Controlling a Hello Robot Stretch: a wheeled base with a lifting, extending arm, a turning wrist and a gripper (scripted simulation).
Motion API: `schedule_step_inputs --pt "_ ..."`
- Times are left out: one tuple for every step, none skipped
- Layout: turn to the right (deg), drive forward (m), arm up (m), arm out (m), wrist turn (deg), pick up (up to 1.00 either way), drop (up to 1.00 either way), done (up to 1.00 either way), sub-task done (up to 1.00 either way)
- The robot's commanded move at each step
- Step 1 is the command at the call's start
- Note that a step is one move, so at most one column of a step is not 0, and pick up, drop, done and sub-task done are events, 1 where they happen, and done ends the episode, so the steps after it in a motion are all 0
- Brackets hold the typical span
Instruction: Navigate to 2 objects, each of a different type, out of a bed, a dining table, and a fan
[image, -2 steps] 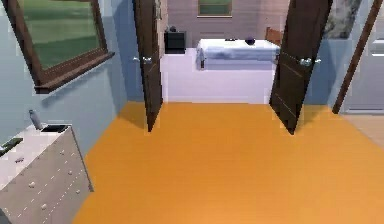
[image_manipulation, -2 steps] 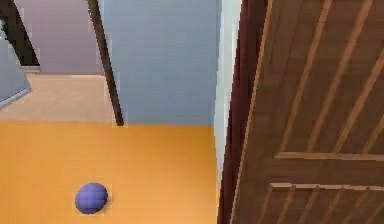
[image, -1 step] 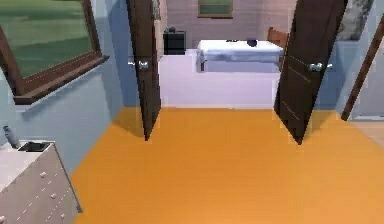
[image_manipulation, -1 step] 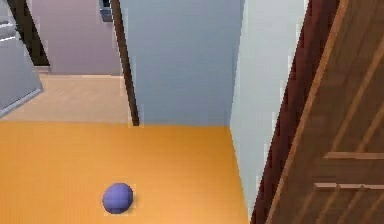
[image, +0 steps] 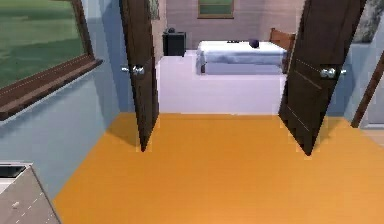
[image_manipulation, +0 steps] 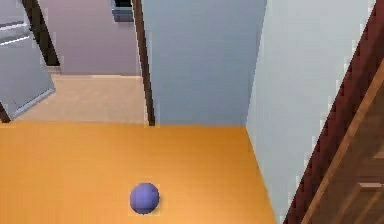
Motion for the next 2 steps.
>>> schedule_step_inputs --pt "27.0 0.0 0.0 0.0 0.0 0.0 0.0 0.0 0.0" --pt "0.0 0.65 0.0 0.0 0.0 0.0 0.0 0.0 0.0"
